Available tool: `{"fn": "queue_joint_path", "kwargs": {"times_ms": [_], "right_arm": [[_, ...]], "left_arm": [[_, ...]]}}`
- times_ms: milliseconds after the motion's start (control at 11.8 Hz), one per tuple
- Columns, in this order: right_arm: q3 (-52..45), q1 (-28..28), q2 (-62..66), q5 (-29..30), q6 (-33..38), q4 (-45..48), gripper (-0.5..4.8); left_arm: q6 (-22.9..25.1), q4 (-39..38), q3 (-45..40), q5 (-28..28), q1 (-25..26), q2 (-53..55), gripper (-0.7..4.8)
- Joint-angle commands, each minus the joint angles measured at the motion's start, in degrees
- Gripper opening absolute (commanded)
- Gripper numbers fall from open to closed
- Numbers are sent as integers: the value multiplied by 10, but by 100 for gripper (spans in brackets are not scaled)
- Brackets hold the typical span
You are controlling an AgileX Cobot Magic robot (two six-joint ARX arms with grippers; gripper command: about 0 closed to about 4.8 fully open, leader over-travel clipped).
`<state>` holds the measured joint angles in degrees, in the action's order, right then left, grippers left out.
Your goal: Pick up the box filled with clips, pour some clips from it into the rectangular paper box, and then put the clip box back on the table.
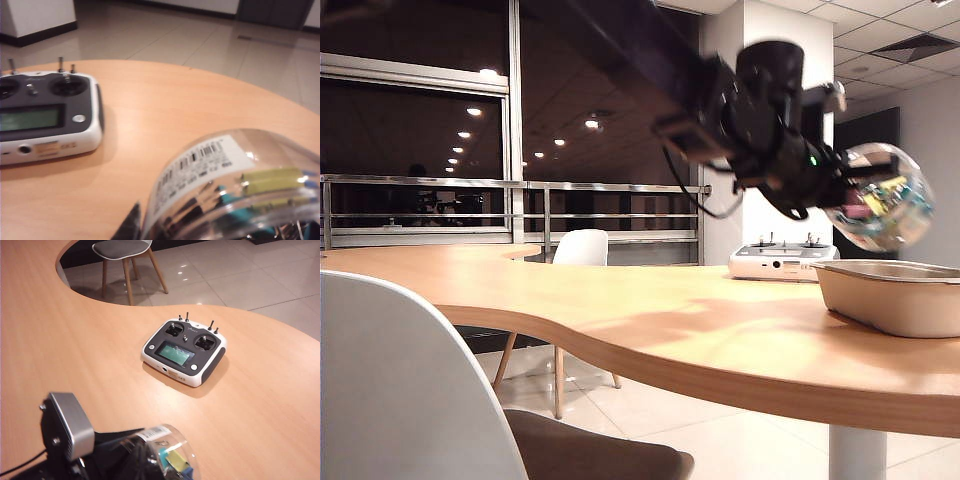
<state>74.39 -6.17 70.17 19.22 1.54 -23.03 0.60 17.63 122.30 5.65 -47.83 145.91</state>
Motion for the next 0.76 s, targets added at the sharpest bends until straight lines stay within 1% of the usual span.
{"fn": "queue_joint_path", "kwargs": {"times_ms": [85, 169, 254, 339, 508, 593, 762], "right_arm": [[2, -1, -3, 0, -1, 6, -6], [2, -1, -3, 0, -1, 6, -6], [2, -1, -3, 0, -1, 5, -6], [2, -1, -3, 0, -1, 5, -6], [2, -1, -2, 0, -1, 5, -6], [2, -1, -2, 0, -1, 5, -6], [2, -1, -2, 0, -3, -3, -6]], "left_arm": [[16, 126, 3, -5, -7, 22, -6], [29, 156, 3, -5, -9, 29, -6], [65, 173, 3, 10, -12, 34, -6], [117, 187, 3, 21, -13, 35, -6], [143, 219, 3, 35, -13, 37, -6], [169, 242, 3, 48, -13, 38, -6], [207, 233, 3, 39, -13, 38, -6]]}}
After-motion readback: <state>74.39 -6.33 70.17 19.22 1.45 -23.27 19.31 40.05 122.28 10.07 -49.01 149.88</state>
